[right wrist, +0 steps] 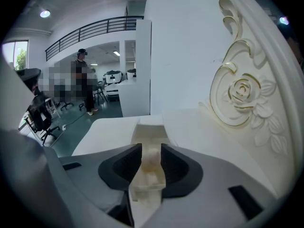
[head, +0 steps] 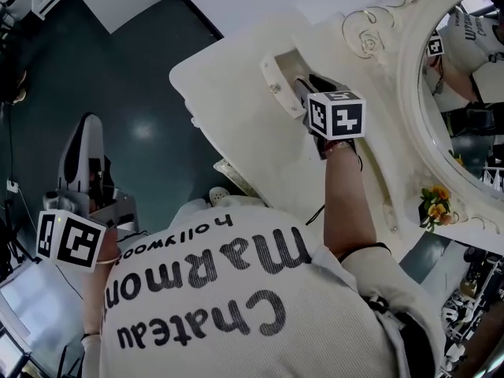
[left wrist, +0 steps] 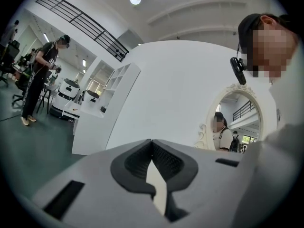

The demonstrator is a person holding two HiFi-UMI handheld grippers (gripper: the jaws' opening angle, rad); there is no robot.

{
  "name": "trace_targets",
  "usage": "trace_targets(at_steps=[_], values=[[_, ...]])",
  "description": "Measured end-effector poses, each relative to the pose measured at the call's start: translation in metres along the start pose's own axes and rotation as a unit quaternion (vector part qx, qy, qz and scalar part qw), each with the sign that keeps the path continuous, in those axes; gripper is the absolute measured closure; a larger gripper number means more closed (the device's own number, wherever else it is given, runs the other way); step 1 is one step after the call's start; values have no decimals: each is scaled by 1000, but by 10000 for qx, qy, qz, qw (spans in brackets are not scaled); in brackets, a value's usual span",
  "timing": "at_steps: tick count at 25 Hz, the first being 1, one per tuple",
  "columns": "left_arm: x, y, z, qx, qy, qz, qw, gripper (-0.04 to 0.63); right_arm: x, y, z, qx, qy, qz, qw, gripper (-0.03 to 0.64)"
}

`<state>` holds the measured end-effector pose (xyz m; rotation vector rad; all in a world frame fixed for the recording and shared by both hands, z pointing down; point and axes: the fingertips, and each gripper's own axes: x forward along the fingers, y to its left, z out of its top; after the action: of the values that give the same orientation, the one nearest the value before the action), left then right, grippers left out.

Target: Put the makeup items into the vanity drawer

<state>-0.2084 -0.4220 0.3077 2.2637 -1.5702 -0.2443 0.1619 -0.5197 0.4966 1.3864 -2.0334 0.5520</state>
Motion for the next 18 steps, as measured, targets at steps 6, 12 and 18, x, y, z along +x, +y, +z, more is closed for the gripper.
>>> trace_targets(at_steps=[6, 12, 18], values=[[-3, -2, -3, -68, 93, -188, 9998, 586, -13, 0, 0, 391, -204, -261, 9987, 488], [-10, 2, -1, -124, 160, -413, 9989, 586, -44, 9, 7, 608, -795, -727, 9923, 525], [-26, -6, -1, -153, 294, -716, 9969, 586, -92, 42, 20, 1343, -1674, -615, 9748, 574]])
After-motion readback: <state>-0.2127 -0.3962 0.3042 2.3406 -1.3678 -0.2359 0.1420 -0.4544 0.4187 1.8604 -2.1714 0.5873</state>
